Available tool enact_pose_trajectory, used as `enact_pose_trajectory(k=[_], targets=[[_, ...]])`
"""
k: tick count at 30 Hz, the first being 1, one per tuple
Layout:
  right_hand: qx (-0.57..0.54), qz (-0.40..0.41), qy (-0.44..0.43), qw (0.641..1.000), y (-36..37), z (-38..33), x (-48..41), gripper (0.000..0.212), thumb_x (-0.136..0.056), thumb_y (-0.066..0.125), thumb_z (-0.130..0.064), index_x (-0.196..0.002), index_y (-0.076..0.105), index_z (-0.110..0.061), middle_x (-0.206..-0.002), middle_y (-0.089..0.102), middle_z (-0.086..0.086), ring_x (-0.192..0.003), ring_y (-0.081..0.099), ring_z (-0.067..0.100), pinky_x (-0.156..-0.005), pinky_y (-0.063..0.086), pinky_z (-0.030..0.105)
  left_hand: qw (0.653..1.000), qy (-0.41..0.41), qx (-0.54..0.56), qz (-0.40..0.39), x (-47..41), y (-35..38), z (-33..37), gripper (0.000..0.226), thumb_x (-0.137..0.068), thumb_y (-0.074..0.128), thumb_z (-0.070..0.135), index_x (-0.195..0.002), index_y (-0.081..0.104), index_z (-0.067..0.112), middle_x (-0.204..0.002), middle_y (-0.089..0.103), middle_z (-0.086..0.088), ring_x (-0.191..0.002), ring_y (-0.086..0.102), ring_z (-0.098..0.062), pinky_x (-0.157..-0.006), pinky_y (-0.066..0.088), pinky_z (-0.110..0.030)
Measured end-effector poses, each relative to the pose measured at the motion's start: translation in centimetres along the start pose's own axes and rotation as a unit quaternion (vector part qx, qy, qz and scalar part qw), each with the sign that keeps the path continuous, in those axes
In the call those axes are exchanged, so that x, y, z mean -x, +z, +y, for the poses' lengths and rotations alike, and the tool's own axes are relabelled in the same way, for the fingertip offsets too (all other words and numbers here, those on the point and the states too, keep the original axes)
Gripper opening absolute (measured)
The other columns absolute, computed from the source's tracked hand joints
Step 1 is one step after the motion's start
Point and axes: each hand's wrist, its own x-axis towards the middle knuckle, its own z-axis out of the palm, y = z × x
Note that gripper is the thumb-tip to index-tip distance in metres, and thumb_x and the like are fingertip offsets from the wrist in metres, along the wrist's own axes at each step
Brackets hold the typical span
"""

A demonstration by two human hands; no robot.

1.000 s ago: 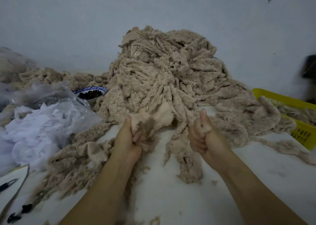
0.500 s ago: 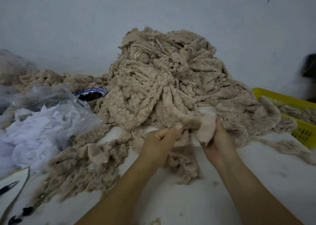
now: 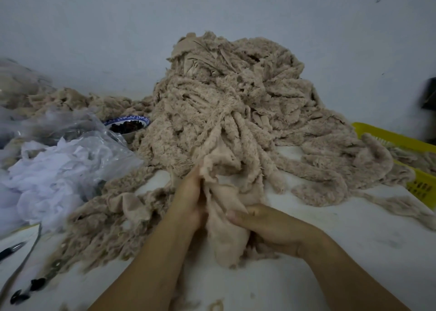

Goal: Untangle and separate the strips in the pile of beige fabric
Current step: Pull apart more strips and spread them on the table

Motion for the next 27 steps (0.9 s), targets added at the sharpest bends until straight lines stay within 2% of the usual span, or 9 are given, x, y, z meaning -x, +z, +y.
enact_pose_trajectory(k=[4, 7, 9, 13, 16, 18, 20, 23, 27], targets=[[-0.218, 0.051, -0.071, 0.972, -0.5, -0.4, -1.0, 0.060, -0.091, 0.045, -0.061, -0.114, 0.075, -0.015, -0.120, 0.070, 0.015, -0.110, 0.069, 0.023, -0.086, 0.057, 0.027, 0.985, 0.076, -0.145, -0.056, 1.1, 1.0, -0.9, 0.028, -0.103, 0.049, 0.024, -0.089, 0.071, 0.016, -0.068, 0.068, -0.003, -0.059, 0.062, -0.012, -0.054, 0.052, -0.022], [-0.259, 0.098, -0.051, 0.960, -0.9, -1.0, -0.9, 0.052, -0.089, 0.053, -0.057, -0.107, 0.077, -0.015, -0.118, 0.071, 0.014, -0.104, 0.071, 0.022, -0.076, 0.059, 0.028, 0.894, 0.082, -0.409, -0.163, 2.0, 1.5, -3.3, 0.030, -0.103, 0.044, 0.031, -0.085, 0.069, 0.030, -0.084, 0.072, 0.002, -0.080, 0.067, -0.012, -0.074, 0.055, -0.028], [-0.276, 0.161, -0.057, 0.946, -1.6, -1.2, -0.9, 0.042, -0.087, 0.059, -0.046, -0.098, 0.079, -0.011, -0.111, 0.073, 0.015, -0.096, 0.073, 0.020, -0.069, 0.059, 0.029, 0.843, 0.087, -0.488, -0.208, 2.5, 1.9, -3.6, 0.027, -0.105, 0.042, 0.030, -0.090, 0.064, 0.025, -0.086, 0.066, 0.003, -0.080, 0.061, -0.006, -0.077, 0.051, -0.026], [-0.384, 0.235, -0.100, 0.887, -3.5, -1.5, -0.6, 0.028, -0.100, 0.049, -0.034, -0.088, 0.064, -0.014, -0.076, 0.062, -0.001, -0.067, 0.058, 0.015, -0.064, 0.049, 0.029, 0.840, 0.055, -0.500, -0.204, 2.5, 1.5, -2.7, 0.031, -0.106, 0.040, 0.027, -0.080, 0.050, 0.015, -0.071, 0.054, 0.010, -0.067, 0.048, -0.005, -0.064, 0.041, -0.020], [-0.328, 0.250, -0.110, 0.904, -3.7, -1.2, -0.8, 0.036, -0.102, 0.045, -0.038, -0.077, 0.061, -0.017, -0.070, 0.056, -0.002, -0.059, 0.053, 0.011, -0.063, 0.043, 0.028, 0.842, 0.031, -0.500, -0.201, 2.4, 1.3, -2.8, 0.035, -0.105, 0.041, 0.031, -0.092, 0.055, 0.001, -0.087, 0.060, -0.005, -0.081, 0.055, -0.015, -0.076, 0.048, -0.027], [-0.233, 0.239, -0.103, 0.937, -3.0, -0.7, -1.0, 0.041, -0.100, 0.047, -0.048, -0.085, 0.073, -0.021, -0.084, 0.072, 0.000, -0.077, 0.070, 0.012, -0.072, 0.053, 0.029, 0.866, 0.028, -0.457, -0.200, 2.3, 1.5, -3.0, 0.039, -0.102, 0.043, 0.035, -0.110, 0.059, 0.000, -0.108, 0.066, -0.018, -0.097, 0.062, -0.023, -0.095, 0.049, -0.042], [-0.204, 0.198, -0.100, 0.954, -2.5, -0.2, -1.2, 0.039, -0.092, 0.054, -0.057, -0.112, 0.073, -0.029, -0.112, 0.074, 0.000, -0.106, 0.070, 0.013, -0.088, 0.055, 0.031, 0.882, 0.039, -0.428, -0.192, 2.4, 1.8, -3.2, 0.044, -0.098, 0.044, 0.039, -0.114, 0.058, 0.000, -0.113, 0.065, -0.022, -0.097, 0.061, -0.021, -0.099, 0.047, -0.048], [-0.229, 0.195, -0.086, 0.950, -2.4, -0.5, -1.2, 0.040, -0.086, 0.062, -0.050, -0.110, 0.076, -0.020, -0.114, 0.074, 0.008, -0.106, 0.071, 0.019, -0.077, 0.058, 0.026, 0.869, 0.046, -0.456, -0.186, 1.9, 1.5, -3.6, 0.047, -0.092, 0.044, 0.048, -0.101, 0.062, 0.006, -0.092, 0.068, -0.004, -0.085, 0.060, -0.010, -0.086, 0.052, -0.038], [-0.160, 0.297, -0.130, 0.932, -2.9, -0.3, -1.3, 0.027, -0.099, 0.057, -0.032, -0.090, 0.067, -0.009, -0.088, 0.073, 0.007, -0.080, 0.070, 0.019, -0.070, 0.055, 0.028, 0.874, 0.039, -0.472, -0.110, 1.4, 1.2, -3.5, 0.040, -0.093, 0.045, 0.059, -0.075, 0.066, 0.030, -0.068, 0.067, 0.022, -0.064, 0.061, 0.007, -0.077, 0.054, -0.028]])
